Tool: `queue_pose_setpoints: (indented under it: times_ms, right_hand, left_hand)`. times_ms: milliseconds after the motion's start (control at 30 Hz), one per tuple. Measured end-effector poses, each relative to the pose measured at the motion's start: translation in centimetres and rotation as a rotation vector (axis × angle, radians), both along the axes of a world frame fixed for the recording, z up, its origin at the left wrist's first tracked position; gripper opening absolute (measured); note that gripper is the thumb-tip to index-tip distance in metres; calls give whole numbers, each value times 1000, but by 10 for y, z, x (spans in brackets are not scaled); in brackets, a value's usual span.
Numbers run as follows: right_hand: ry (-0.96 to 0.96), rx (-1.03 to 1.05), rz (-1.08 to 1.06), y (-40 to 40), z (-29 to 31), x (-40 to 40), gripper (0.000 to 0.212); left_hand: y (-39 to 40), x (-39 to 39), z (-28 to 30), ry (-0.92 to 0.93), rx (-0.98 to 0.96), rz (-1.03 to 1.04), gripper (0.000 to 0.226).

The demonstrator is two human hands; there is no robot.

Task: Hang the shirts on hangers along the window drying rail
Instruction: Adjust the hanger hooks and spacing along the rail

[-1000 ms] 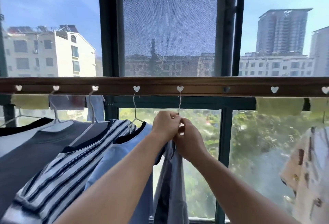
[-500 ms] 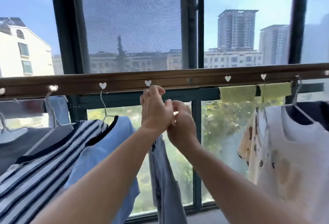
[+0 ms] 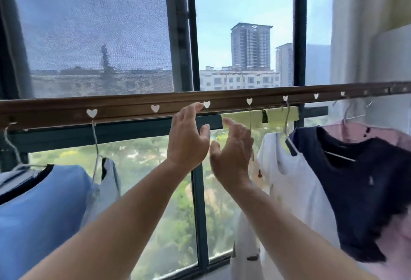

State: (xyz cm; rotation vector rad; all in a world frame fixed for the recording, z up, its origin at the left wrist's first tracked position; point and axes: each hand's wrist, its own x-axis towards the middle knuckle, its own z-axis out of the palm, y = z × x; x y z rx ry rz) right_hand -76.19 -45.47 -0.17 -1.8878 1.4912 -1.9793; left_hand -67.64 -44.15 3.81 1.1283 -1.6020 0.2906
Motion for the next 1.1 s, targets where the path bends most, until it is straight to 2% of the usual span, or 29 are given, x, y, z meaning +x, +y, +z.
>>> queue_pose_setpoints:
  times_ms: [133,267,467,567,667,1100]
  right_hand:
    - [42,83,-23,-23,-3,-46,61]
    - [211,351,-11,-49,-7,-90,69]
    - [245,588,104,-75,-13,-124,53]
    - [183,564,168,-82,-21,-132,36]
    - [134,473,224,-89,-29,-132,21]
    - [24,238,327,-84,-25,-119,25]
  left_hand:
    - [-28,-46,-1,-29,12,30,49]
    - [-60,-89,0,-39,30,75,55]
    - [-86,-114,15,-141,-21,267,60]
    - [-95,-109,23,-223,40,398,61]
    - [-100,-98,29,-215,84,492,61]
    - [-101,-77,31,-330,63,519,67]
